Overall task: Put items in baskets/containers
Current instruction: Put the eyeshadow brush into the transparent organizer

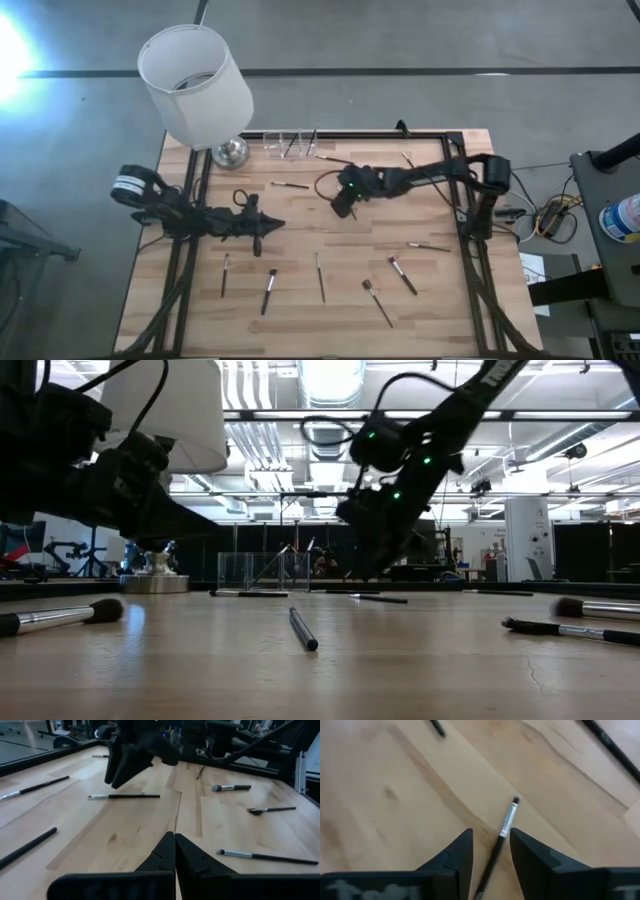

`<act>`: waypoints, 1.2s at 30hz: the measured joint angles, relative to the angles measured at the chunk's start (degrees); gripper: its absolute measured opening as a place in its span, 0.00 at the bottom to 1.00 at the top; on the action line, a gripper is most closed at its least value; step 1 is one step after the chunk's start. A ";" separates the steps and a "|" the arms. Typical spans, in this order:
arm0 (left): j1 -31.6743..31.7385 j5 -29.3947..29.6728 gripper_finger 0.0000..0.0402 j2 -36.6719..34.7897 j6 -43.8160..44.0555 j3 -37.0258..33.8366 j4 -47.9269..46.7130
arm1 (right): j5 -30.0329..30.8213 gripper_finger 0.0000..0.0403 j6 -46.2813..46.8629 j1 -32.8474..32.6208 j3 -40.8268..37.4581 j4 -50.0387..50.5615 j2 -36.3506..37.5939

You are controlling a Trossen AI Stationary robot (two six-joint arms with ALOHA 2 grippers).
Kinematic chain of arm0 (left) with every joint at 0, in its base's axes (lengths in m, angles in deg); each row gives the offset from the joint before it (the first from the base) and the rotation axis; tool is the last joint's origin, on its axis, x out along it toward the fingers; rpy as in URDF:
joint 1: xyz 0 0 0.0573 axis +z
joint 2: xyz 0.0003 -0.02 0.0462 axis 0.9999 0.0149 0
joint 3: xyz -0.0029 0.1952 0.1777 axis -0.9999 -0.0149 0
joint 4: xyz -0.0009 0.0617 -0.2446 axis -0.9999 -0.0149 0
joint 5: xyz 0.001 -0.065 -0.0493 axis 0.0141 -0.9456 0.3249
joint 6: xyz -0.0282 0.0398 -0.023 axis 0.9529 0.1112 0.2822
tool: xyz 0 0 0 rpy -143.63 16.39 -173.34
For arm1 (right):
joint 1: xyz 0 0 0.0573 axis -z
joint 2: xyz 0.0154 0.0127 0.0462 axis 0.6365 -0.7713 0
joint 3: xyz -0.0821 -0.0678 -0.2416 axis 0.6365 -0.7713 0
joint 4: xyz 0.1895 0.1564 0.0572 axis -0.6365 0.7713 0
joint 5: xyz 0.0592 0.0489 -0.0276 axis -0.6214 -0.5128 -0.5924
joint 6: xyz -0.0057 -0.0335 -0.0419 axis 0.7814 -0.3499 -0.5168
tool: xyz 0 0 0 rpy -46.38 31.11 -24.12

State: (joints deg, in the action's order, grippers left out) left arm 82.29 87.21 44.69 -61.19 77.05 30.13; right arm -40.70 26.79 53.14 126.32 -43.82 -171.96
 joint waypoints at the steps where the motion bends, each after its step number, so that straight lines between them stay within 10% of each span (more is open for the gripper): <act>1: 0.00 0.02 0.00 -0.15 -0.01 -0.08 -0.20 | 0.40 0.31 -0.02 0.23 1.70 0.84 -1.27; 17: 0.00 0.07 0.00 -0.11 0.41 -0.20 -1.87 | 2.56 0.21 -0.04 2.95 17.96 16.00 -13.20; 36: 0.00 0.66 0.00 -0.11 3.18 0.20 -2.09 | 7.61 0.02 -8.66 0.77 14.53 12.52 -7.49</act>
State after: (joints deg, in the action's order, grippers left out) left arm 82.29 87.86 44.58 -58.01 77.25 28.04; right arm -33.09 18.13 53.91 140.85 -31.29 -179.45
